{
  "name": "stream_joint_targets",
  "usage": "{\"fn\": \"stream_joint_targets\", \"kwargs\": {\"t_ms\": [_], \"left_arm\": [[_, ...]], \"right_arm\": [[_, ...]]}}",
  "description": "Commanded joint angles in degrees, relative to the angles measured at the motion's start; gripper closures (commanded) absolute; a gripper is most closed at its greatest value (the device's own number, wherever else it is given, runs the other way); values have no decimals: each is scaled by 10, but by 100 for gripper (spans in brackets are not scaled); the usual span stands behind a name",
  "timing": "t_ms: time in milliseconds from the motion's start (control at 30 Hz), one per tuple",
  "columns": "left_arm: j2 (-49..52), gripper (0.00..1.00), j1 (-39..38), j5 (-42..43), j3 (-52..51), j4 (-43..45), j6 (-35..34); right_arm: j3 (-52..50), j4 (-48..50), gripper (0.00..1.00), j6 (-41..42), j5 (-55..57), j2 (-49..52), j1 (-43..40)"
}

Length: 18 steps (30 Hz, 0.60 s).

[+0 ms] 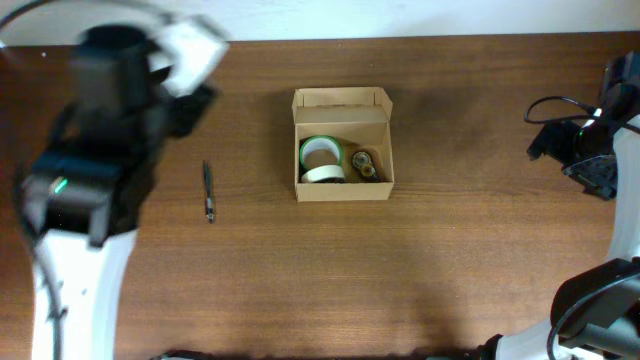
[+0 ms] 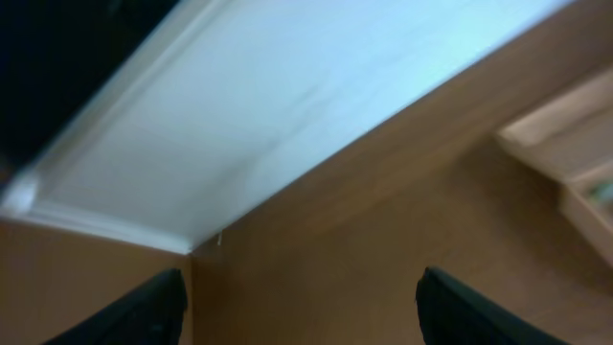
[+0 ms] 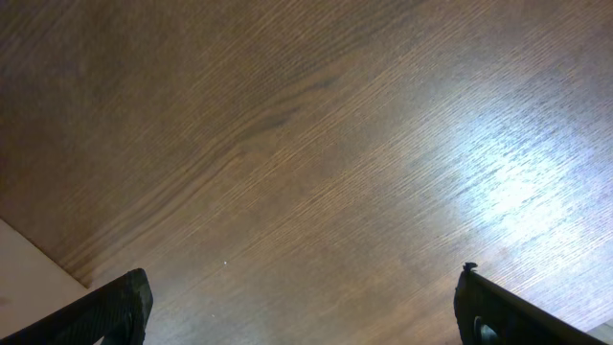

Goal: Pack container
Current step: 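Release the marker and swing the left gripper back to the dark pen, then grasp the dark grey pen with the left gripper and lift it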

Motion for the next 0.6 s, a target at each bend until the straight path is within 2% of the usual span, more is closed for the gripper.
{"fn": "stream_joint_targets", "kwargs": {"t_ms": [0,67,200,233,300,567], "left_arm": [[-11,24,101,58,-138,20,-108],[-1,23,140,99,-200,25,-166],[64,25,164,167,-287,21,-212],[83,30,163,170,-294,21,-214],[119,33,163,177,-297,21,-214],[244,36,161,183,-297,50,-246]], "right_arm": [[-2,1,1,1,-1,5,-3],[-2,0,1,1,-1,5,-3],[-2,1,1,1,-1,5,-3],[-2,1,1,1,-1,5,-3],[-2,1,1,1,-1,5,-3],[-2,0,1,1,-1,5,-3]]}}
